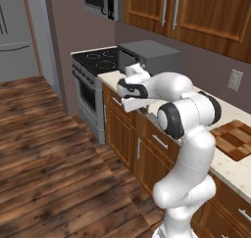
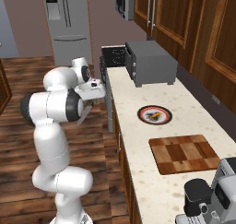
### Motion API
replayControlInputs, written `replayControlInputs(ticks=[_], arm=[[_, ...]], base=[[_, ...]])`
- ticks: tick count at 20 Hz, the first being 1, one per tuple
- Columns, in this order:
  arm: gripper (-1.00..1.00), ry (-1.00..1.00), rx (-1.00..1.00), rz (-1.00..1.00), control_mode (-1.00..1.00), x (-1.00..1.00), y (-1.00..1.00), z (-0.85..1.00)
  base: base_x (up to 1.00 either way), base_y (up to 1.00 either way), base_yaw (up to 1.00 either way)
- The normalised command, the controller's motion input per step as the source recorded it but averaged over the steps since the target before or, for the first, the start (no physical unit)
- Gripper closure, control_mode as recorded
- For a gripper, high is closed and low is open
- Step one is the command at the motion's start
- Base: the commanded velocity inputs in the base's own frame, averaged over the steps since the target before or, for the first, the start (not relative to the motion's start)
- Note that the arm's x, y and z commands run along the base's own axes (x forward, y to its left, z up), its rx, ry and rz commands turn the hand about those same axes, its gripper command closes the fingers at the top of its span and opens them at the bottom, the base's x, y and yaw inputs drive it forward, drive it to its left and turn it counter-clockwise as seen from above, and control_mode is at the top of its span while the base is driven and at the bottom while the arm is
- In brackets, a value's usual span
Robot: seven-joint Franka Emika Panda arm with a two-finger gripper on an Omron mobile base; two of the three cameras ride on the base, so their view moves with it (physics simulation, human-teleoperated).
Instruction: Pick up the knife from the drawer and place it on the cutting board. Then place the meat from the plate to the cutting board.
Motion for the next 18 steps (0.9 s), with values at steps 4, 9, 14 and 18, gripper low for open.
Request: replayControlInputs(ticks=[4, 9, 14, 18], arm=[[1.0, -0.3, 0.02, -0.06, -1.0, -0.34, 0.0, -0.02], [1.0, -0.18, 0.05, -0.07, -1.0, -0.33, 0.0, -0.02], [1.0, 0.0, 0.08, -0.04, -1.0, -0.34, 0.0, -0.09], [1.0, -0.02, 0.09, -0.04, -1.0, -0.35, 0.0, -0.12]], base=[[0.0, 0.0, 0.0], [0.0, 0.0, 0.0], [0.0, 0.0, 0.0], [0.0, 0.0, 0.0]])
